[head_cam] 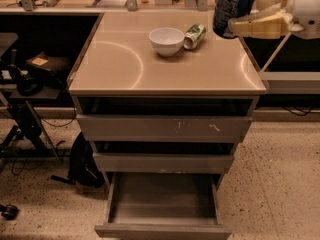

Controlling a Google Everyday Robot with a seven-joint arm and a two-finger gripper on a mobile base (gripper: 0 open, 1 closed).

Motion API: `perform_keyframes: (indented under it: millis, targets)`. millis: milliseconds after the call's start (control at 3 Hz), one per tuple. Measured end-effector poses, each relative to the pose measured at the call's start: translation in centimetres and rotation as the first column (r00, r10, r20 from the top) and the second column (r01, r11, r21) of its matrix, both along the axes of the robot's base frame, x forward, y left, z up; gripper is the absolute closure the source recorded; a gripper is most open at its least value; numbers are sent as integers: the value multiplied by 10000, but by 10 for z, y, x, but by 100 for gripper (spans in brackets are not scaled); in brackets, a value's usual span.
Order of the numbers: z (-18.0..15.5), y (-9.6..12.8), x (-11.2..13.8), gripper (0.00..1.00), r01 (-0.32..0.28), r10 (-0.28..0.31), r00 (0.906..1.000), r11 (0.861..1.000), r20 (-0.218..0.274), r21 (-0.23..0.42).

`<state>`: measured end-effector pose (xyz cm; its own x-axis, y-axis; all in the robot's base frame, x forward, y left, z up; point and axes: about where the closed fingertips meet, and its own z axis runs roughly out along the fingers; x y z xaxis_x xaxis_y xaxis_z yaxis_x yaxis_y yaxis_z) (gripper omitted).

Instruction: Place pepsi can into bottom drawer

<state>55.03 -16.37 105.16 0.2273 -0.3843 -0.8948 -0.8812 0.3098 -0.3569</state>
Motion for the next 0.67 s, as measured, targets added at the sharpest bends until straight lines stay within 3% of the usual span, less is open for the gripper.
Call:
perform_keyframes:
  millis: [333,667]
  targets:
    - [3,15,-37,100,-268,269,9996,9996,-83,119]
    - [-13,25,-39,100,-395,398,9988,9992,-286,96]
